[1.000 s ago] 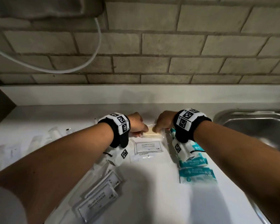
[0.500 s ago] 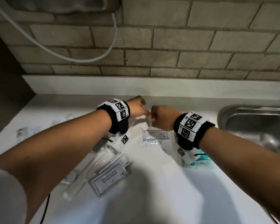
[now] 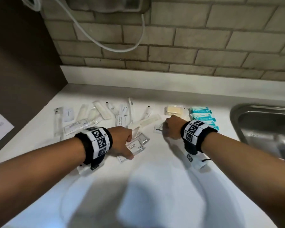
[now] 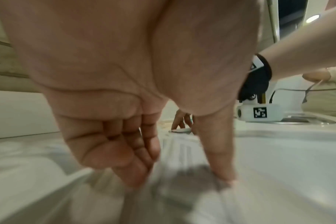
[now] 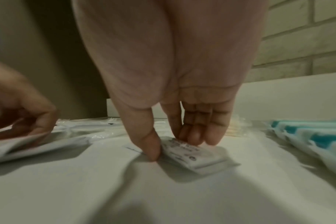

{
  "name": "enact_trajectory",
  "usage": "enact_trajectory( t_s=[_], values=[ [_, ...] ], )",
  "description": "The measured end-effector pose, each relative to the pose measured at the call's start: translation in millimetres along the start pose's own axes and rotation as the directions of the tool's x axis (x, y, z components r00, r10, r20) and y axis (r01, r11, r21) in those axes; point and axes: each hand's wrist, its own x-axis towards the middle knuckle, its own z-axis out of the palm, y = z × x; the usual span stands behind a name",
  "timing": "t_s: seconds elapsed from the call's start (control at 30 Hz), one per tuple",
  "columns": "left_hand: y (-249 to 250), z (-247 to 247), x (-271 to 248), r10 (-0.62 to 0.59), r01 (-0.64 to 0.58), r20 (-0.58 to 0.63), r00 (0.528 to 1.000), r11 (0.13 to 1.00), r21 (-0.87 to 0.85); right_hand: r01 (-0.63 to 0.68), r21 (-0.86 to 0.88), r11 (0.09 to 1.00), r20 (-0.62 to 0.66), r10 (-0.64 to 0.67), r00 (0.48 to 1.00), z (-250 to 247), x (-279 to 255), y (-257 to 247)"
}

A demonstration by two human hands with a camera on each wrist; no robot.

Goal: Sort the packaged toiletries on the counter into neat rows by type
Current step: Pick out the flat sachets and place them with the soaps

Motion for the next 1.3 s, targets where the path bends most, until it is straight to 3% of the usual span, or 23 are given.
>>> enact_trajectory(
  t_s=[0.1,0.27,0.43,0.6,0.73,0.8,0.97,1.13,1.3],
  values=[
    [0.7,5.4,-1.2,-0.008,0.006,-0.075,0.997,1.000,-0.031,-0.060,0.052,0.997,-0.001,0.060,0.998,1.1,-7.4,1.0],
    [2.4,12.8,-0.8,-0.043,0.018,-0.132,0.990,0.983,-0.183,-0.040,0.051,0.998,0.010,0.040,0.999,-2.3,-18.8,-5.2],
    [3.8,16.2,-2.1,-0.008,-0.034,-0.187,0.982,0.975,-0.220,-0.042,0.026,0.999,0.211,0.035,0.977,-8.8,-30.1,-16.2],
    [-3.5,3.5,-12.1,0.007,-0.137,-0.304,0.953,0.904,-0.406,-0.020,0.123,0.992,0.142,0.002,0.990,-1.2,-27.2,-16.2],
    [-20.3,-13.2,-19.9,-0.104,-0.158,-0.423,0.900,0.827,-0.540,0.084,0.153,0.985,0.123,-0.103,0.987,-20.8,-29.9,-23.4],
    [-27.9,-23.6,-24.9,-0.177,-0.189,-0.466,0.867,0.748,-0.636,0.164,0.209,0.964,0.105,-0.189,0.976,-32.2,-32.8,-33.8],
    [-38.3,-49.3,-33.1,-0.308,-0.227,-0.489,0.816,0.607,-0.761,0.325,0.264,0.908,0.155,-0.373,0.915,-31.8,-36.5,-80.6],
    [-48.5,-57.3,-37.1,-0.333,-0.218,-0.503,0.797,0.618,-0.755,0.405,0.167,0.899,0.139,-0.428,0.893,-14.4,-30.8,-107.6],
    [-73.1,-49.0,-39.9,-0.372,-0.206,-0.459,0.807,0.551,-0.809,0.444,0.328,0.834,-0.077,-0.445,0.892,-45.4,-21.7,-101.7]
  ],
)
